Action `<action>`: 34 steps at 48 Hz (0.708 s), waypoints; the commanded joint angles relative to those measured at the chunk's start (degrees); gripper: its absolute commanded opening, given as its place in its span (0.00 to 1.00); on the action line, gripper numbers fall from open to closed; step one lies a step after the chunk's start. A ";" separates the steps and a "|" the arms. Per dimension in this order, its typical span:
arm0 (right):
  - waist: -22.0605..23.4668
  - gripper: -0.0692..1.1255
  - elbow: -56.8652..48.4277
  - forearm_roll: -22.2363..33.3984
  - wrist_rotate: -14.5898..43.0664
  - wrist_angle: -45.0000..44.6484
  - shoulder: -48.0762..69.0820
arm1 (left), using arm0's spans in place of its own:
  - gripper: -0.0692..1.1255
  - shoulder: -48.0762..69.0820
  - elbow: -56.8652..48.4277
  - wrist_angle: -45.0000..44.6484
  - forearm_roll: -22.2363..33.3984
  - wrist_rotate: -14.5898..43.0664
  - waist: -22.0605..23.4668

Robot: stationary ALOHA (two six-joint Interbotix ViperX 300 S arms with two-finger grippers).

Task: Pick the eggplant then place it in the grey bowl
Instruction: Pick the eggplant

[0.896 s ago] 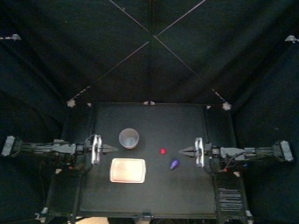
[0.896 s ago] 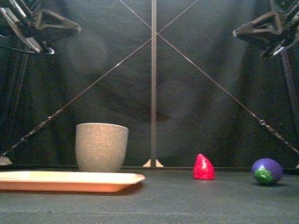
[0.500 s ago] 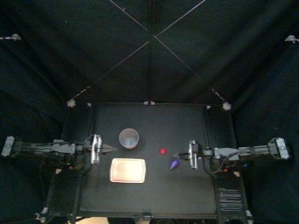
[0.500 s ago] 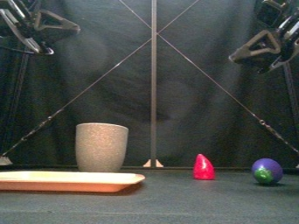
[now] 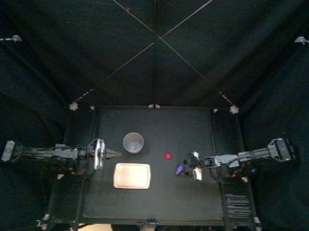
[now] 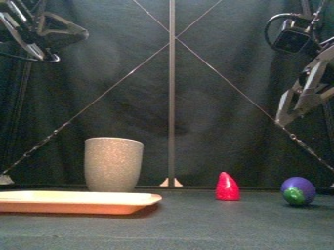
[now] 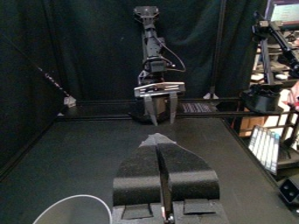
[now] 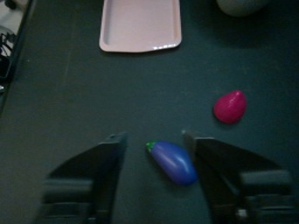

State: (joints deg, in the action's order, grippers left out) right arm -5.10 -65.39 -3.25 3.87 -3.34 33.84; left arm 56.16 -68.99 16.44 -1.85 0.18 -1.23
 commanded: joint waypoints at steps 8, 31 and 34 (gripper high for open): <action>0.53 0.93 0.09 0.35 -0.09 -0.09 -6.68 | 0.02 -0.26 0.53 0.18 -0.09 0.09 0.09; 2.99 0.93 3.43 3.08 -0.18 0.26 -18.90 | 0.02 -0.18 0.44 -0.44 -0.09 0.09 -0.09; 2.99 0.93 3.87 3.08 -0.18 0.35 -20.04 | 0.02 -0.18 0.44 -0.79 -0.09 0.09 -0.18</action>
State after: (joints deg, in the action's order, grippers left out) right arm -2.29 -63.02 -0.26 3.78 -3.43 14.15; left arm 56.16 -69.26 15.73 -1.85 0.18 -1.23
